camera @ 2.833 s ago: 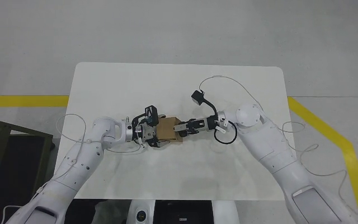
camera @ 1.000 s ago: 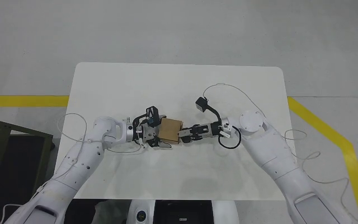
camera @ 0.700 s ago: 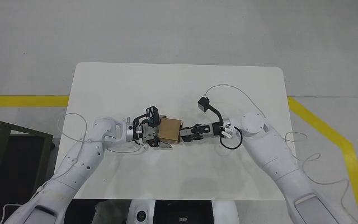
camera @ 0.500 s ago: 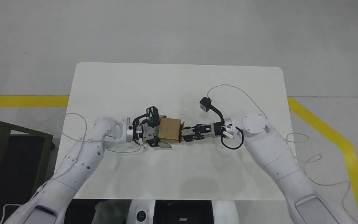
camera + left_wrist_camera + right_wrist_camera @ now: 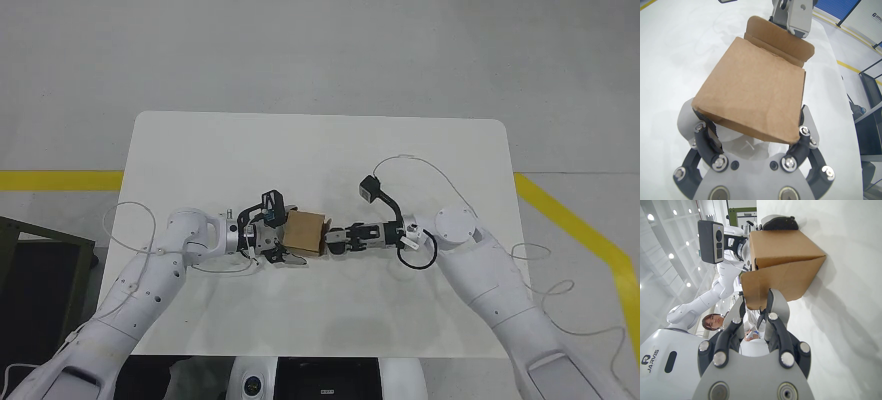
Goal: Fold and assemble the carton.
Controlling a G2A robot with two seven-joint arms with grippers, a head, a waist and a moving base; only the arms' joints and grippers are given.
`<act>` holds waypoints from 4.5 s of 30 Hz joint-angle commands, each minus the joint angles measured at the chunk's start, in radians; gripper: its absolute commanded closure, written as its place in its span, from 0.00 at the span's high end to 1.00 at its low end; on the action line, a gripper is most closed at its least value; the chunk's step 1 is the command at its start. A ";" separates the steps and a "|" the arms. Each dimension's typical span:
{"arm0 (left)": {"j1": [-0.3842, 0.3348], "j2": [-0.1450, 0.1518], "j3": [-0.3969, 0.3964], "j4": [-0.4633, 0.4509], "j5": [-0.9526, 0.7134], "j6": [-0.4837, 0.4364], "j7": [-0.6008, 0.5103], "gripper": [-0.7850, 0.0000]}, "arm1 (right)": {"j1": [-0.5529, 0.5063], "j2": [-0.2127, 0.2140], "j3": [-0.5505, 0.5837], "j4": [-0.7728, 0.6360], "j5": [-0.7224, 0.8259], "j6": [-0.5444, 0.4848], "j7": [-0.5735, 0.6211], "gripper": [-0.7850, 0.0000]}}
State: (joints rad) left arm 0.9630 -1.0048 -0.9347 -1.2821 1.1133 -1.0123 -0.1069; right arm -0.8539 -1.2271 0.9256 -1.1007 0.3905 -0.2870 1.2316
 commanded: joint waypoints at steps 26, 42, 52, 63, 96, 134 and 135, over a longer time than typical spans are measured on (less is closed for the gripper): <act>-0.001 0.004 0.003 -0.002 -0.008 0.000 -0.005 1.00 | 0.062 -0.007 -0.039 0.007 -0.106 0.078 0.007 0.27; -0.002 0.006 -0.006 0.001 -0.012 0.010 0.004 1.00 | 0.052 0.008 -0.007 -0.050 -0.142 0.102 -0.003 0.31; 0.023 0.019 -0.068 -0.047 0.020 0.032 0.075 1.00 | 0.018 0.028 0.033 -0.109 -0.169 0.116 -0.010 0.36; 0.052 0.026 -0.097 -0.058 0.074 0.041 0.107 1.00 | 0.003 0.031 0.041 -0.092 -0.152 0.086 -0.035 0.37; 0.033 0.011 -0.075 -0.021 0.098 0.029 0.120 1.00 | 0.043 -0.011 -0.038 0.040 -0.052 -0.034 -0.044 0.22; 0.042 0.007 -0.093 -0.034 0.087 0.020 0.109 1.00 | 0.175 -0.062 -0.142 0.083 -0.142 0.030 -0.032 0.22; 0.041 0.007 -0.093 -0.034 0.087 0.019 0.109 1.00 | 0.177 -0.064 -0.143 0.085 -0.142 0.030 -0.033 0.22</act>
State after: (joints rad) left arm 1.0043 -0.9974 -1.0278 -1.3159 1.2000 -0.9917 0.0012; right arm -0.6787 -1.2895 0.7840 -1.0178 0.2483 -0.2568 1.1993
